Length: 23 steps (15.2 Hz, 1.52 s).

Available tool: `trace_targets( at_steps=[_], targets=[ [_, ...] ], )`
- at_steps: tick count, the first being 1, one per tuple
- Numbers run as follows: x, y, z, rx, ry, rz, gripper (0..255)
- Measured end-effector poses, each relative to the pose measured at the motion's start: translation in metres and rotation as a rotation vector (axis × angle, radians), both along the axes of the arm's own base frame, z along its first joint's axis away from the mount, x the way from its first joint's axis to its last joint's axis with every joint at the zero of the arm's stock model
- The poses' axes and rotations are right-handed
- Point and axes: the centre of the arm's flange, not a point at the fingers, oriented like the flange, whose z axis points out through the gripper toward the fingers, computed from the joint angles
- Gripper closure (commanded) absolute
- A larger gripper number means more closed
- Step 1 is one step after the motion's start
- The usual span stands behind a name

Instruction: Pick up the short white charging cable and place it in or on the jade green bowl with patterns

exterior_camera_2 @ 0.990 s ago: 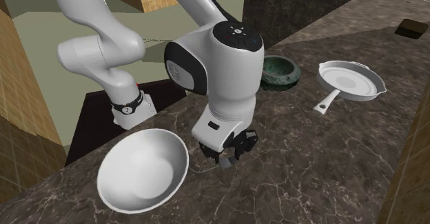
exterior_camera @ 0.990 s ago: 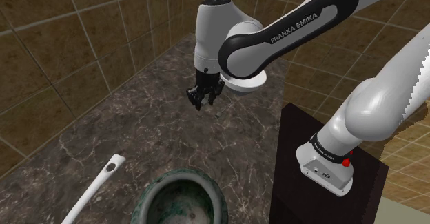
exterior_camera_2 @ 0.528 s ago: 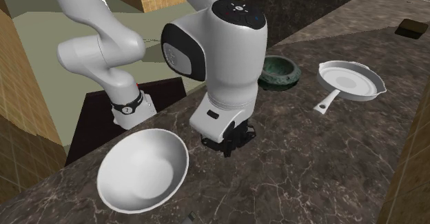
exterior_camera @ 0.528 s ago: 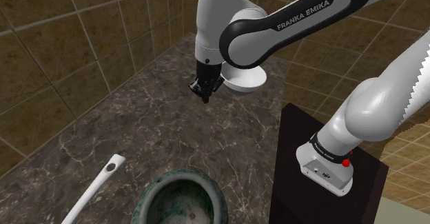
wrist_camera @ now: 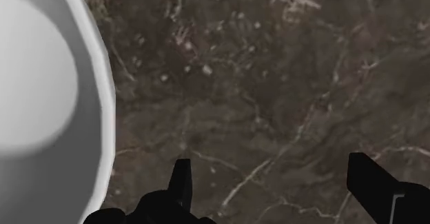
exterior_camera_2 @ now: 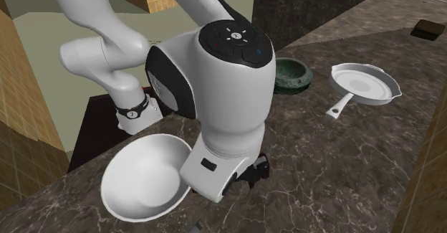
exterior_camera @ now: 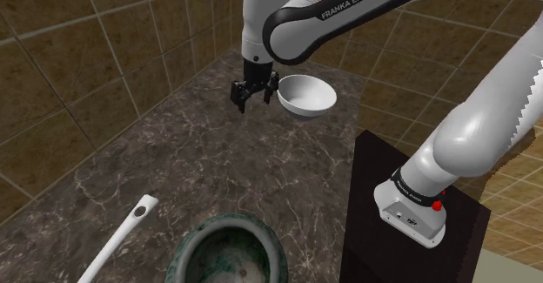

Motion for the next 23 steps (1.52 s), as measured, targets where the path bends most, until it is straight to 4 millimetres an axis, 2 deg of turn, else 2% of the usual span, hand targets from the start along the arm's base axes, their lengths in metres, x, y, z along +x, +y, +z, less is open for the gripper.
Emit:
trace_targets(
  at_steps=[8, 9, 14, 17, 23],
  targets=[
    [0.094, -0.040, 0.003, 0.004, -0.007, 0.060, 0],
    [0.101, -0.045, 0.005, 0.004, -0.007, 0.064, 0],
    [0.109, -0.049, -0.017, 0.003, -0.008, 0.069, 0],
    [0.107, -0.049, -0.033, 0.003, -0.008, 0.069, 0],
    [0.108, -0.049, -0.036, 0.003, -0.008, 0.069, 0]
  ],
)
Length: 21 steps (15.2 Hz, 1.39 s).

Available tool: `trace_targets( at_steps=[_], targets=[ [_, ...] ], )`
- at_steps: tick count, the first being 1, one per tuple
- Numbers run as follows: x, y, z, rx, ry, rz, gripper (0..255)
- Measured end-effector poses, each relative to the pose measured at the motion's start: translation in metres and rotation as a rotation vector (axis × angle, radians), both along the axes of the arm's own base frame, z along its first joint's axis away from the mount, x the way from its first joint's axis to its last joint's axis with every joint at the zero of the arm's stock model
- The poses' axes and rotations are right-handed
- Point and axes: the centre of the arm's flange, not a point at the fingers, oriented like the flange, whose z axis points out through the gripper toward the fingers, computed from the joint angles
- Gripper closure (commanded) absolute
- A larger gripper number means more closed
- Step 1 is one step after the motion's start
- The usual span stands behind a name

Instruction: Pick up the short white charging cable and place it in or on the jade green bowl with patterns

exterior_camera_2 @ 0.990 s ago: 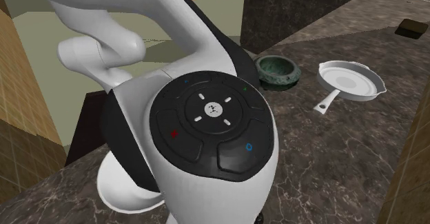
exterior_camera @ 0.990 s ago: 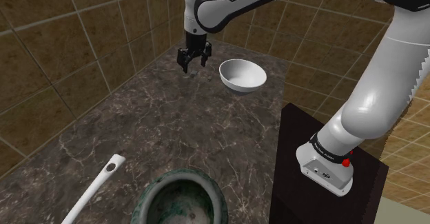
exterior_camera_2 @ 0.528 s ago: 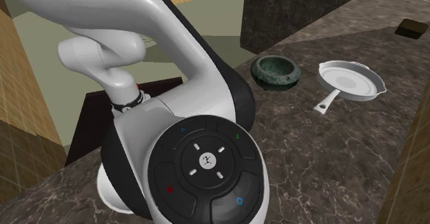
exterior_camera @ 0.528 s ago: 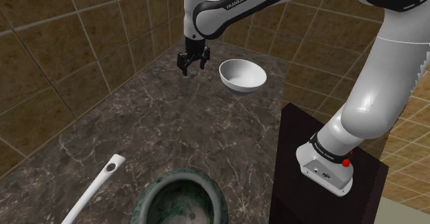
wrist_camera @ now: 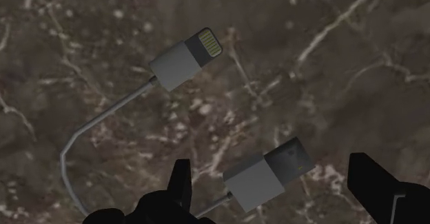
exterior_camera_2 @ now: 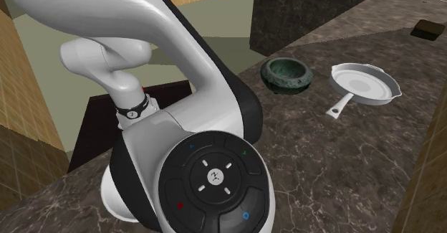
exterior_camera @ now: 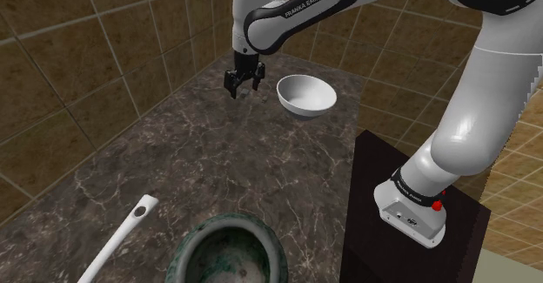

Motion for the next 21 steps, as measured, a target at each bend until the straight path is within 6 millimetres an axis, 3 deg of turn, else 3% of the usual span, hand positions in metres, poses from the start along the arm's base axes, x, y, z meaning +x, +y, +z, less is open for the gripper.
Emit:
trace_targets(
  at_steps=[1, 12, 21],
  targets=[
    [0.000, 0.000, 0.000, 0.000, 0.000, 0.000, 255],
    [0.002, -0.002, 0.005, -0.001, -0.005, -0.002, 255],
    [0.001, 0.000, 0.049, 0.000, 0.000, 0.000, 255]
  ],
)
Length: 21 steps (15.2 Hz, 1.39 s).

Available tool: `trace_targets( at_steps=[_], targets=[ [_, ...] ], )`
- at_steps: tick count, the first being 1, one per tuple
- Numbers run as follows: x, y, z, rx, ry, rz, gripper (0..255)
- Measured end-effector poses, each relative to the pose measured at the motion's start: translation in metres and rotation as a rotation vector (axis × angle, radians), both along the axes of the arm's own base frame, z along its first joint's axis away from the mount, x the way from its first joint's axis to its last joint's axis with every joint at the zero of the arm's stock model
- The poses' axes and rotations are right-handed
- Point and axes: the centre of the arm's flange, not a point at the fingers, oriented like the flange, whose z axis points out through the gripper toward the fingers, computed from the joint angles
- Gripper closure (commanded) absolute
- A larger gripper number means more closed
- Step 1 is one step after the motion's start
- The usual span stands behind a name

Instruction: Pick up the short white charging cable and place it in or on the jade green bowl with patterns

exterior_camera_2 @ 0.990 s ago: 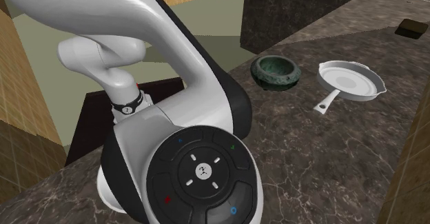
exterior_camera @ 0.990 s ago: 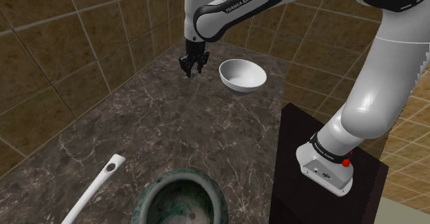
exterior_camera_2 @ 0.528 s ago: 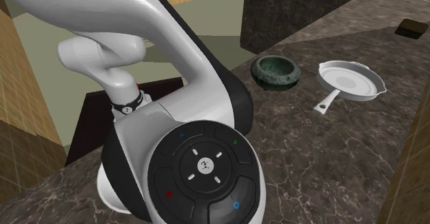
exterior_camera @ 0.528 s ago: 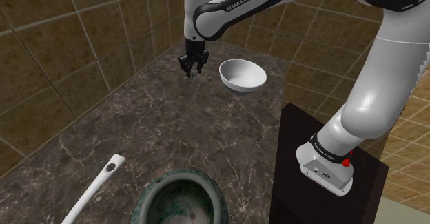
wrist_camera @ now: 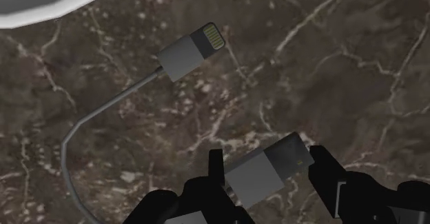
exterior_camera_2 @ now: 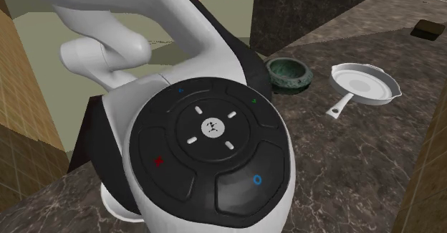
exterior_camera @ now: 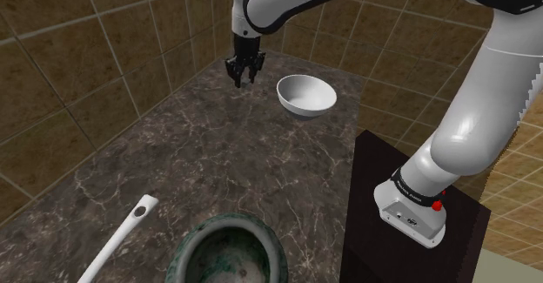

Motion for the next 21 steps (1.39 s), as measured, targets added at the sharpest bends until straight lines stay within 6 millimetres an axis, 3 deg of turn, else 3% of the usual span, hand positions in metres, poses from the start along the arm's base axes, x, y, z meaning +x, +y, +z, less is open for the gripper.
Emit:
trace_targets(
  at_steps=[21],
  targets=[
    [-0.002, 0.000, 0.108, 0.000, 0.000, 0.000, 255]
  ],
)
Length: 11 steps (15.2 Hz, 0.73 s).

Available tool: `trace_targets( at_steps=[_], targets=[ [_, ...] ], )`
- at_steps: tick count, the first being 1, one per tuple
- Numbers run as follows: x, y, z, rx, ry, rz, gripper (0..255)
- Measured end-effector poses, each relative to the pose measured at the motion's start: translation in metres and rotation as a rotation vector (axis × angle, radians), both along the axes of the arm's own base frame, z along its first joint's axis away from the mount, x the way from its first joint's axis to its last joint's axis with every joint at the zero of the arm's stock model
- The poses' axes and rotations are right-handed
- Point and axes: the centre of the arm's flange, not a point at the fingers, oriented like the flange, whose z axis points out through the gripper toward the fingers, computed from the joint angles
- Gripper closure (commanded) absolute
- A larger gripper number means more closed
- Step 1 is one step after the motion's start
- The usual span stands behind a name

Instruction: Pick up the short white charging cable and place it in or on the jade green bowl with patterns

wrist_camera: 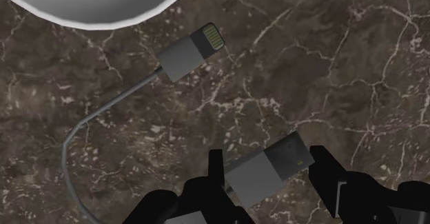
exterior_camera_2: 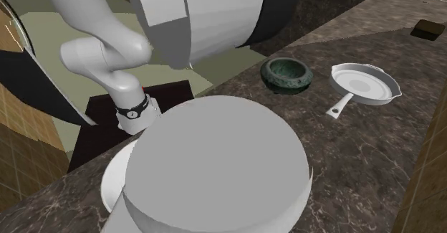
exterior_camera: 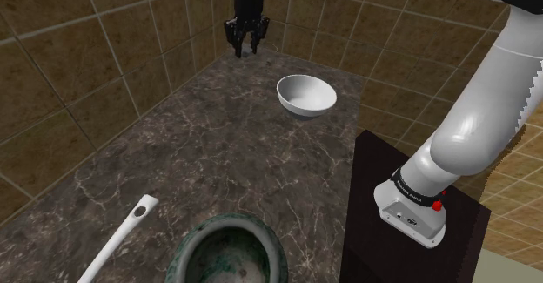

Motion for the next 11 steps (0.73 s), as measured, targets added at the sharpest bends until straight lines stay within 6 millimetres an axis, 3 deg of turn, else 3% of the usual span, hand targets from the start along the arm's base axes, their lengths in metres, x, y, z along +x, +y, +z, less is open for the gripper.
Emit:
trace_targets(
  at_steps=[3, 11],
  targets=[
    [-0.004, 0.004, 0.012, 0.000, 0.000, 0.000, 255],
    [-0.072, 0.076, 0.019, 0.000, 0.000, 0.001, 255]
  ],
)
